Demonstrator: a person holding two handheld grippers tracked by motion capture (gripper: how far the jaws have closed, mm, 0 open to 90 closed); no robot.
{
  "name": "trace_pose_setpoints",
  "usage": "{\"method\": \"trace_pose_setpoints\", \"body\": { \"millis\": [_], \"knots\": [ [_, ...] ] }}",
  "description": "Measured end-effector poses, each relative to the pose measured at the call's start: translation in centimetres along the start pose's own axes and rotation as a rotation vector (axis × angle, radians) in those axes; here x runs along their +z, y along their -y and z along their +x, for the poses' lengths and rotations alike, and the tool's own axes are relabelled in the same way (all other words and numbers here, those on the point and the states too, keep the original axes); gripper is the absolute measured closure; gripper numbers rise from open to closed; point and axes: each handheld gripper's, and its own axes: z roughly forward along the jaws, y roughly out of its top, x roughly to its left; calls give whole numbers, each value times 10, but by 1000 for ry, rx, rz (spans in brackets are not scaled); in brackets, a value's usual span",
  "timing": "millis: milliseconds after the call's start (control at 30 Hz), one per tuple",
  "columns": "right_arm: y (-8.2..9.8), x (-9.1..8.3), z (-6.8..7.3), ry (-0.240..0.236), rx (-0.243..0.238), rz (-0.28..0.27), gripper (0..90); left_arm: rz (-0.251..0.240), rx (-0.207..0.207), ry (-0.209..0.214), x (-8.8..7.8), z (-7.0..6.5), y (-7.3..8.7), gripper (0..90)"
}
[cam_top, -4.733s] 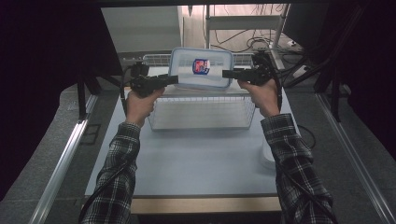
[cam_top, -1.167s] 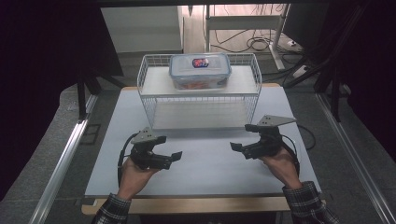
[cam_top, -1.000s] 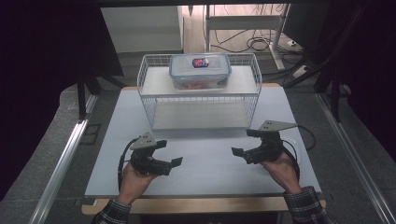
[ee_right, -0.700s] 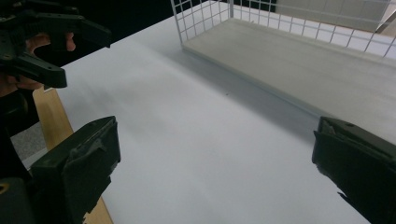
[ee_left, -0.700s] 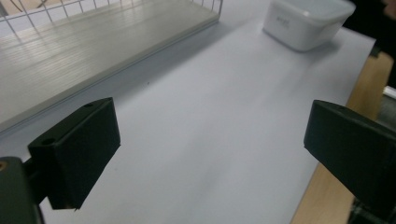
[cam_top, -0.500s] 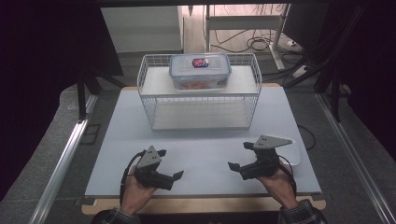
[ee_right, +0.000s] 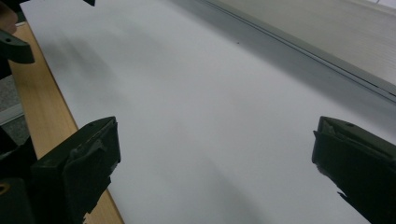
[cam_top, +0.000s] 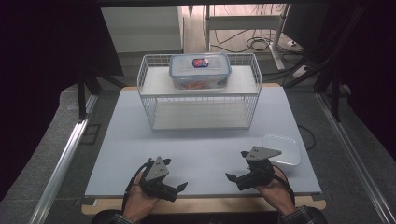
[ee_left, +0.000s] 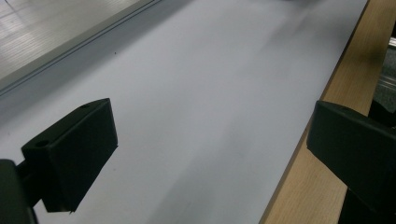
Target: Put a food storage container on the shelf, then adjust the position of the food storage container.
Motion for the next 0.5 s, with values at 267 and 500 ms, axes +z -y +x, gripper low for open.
{"method": "trace_pose_setpoints", "body": {
  "millis": [267,500],
  "knots": [
    [-1,-3,-7,44,57,3,2,-9,-24,-4,-2,8,3,17],
    [-1,-15,-24,136,80,36,102,0,-59,0,-1,14,7,18]
  ]
}}
